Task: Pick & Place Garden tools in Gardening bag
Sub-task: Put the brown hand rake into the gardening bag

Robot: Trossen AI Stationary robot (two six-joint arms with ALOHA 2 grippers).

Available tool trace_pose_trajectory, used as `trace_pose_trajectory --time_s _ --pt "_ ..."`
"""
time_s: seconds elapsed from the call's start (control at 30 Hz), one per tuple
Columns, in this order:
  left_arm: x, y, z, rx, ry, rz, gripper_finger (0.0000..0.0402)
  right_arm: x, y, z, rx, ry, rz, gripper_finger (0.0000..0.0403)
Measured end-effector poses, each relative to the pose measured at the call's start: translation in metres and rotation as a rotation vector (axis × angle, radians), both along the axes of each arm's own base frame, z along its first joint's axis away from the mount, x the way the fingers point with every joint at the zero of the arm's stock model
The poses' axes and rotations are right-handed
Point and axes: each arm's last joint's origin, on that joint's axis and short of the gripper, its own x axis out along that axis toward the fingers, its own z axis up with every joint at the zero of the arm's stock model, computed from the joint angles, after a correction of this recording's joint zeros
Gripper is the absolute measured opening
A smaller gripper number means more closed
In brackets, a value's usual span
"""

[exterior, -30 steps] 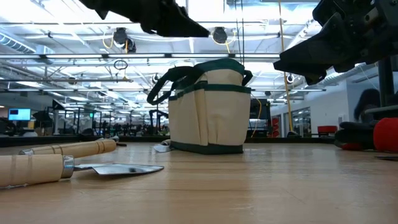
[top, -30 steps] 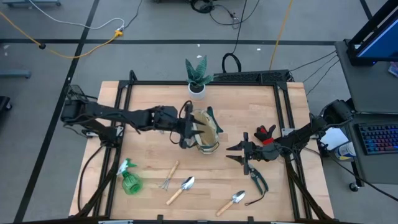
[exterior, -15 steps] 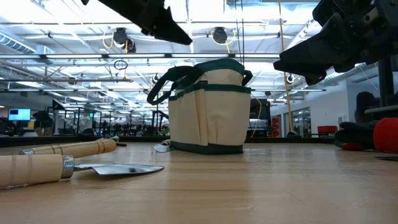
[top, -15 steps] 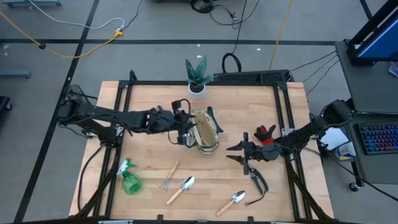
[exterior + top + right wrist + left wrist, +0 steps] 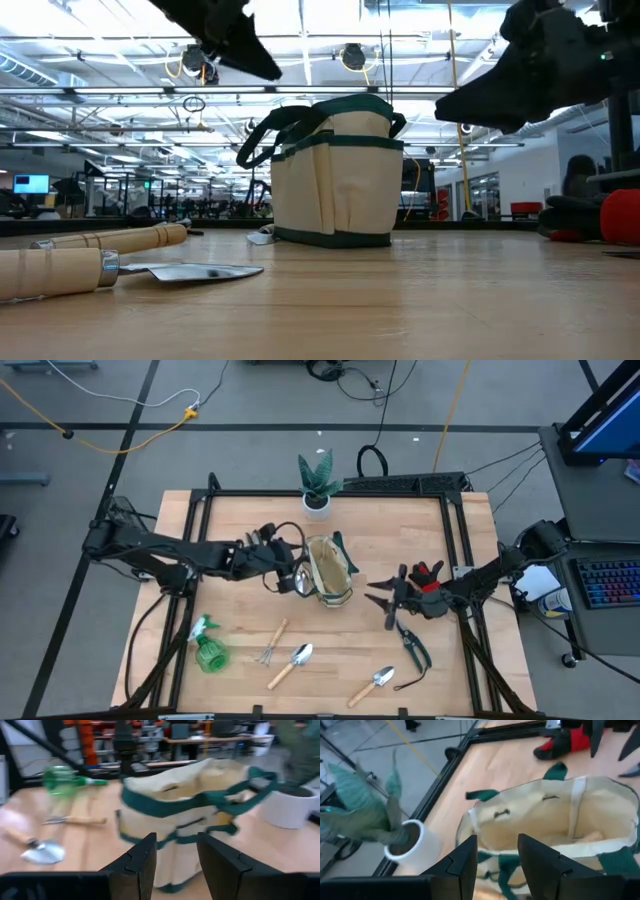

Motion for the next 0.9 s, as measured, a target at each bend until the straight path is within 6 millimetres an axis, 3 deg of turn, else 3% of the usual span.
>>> trace_pose_trajectory --time_s 0.37,0.7,0.9 --pt "-0.020 0.000 0.001 -0.150 0.018 0.131 0.0147 0.004 -0.013 -0.001 0.003 0.001 -0.104 0.0134" --pt "-0.037 0.002 -0.014 -0.255 0.158 0.266 0.0147 0.002 -0.017 -0.009 0.050 0.053 -0.130 0.0134" --pt "-0.038 0.003 -0.021 -0.404 0.201 0.284 0.0147 0.002 -0.016 -0.009 0.051 0.051 -0.130 0.0134"
